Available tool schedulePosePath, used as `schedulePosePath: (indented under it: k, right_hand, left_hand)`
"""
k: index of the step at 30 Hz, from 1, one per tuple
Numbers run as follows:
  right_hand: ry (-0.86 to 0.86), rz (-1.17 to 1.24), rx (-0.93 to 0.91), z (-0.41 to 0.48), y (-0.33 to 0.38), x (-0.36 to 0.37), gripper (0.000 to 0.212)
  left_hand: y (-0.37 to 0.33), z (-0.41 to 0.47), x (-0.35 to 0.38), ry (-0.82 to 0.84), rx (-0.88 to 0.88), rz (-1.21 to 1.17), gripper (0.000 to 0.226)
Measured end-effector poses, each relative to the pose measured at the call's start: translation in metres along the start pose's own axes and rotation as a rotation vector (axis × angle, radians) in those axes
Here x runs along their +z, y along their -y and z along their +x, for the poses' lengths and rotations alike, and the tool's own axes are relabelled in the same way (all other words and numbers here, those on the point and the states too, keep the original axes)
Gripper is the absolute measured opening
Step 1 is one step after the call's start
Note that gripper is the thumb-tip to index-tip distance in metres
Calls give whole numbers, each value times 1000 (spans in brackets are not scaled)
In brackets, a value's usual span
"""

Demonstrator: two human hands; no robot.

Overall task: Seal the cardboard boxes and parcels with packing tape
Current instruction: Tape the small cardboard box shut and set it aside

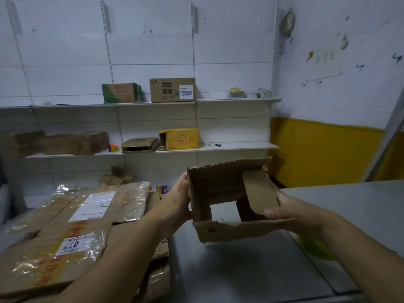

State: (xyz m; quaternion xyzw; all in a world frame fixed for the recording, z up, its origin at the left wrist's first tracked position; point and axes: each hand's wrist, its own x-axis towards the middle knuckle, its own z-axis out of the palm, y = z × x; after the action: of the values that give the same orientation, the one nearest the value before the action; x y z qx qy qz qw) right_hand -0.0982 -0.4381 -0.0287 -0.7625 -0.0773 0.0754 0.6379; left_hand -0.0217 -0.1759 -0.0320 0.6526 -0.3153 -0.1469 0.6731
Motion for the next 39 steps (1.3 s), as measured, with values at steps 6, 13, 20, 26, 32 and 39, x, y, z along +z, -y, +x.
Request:
schedulePosePath:
  k: [6, 13, 20, 26, 32, 39]
  right_hand:
    - [30, -156, -13, -3, 7, 0, 135]
    - [-74, 8, -70, 13, -2, 1, 124]
    - [-75, -55, -99, 16, -13, 3, 122]
    - [-24, -183, -104, 19, -10, 9, 127]
    - [-15, -219, -112, 21, -12, 13, 128]
    - [-127, -219, -133, 19, -18, 7, 114]
  left_hand:
    - [-6, 2, 1, -4, -16, -24, 91]
    - [-25, 2, 9, 20, -43, -5, 78]
    - [-37, 0, 14, -203, -118, 31, 29]
    - [-47, 4, 23, -408, -78, 12, 31]
    - [-22, 9, 26, -599, 147, 311, 21]
    - [-10, 8, 2, -99, 249, 709, 59]
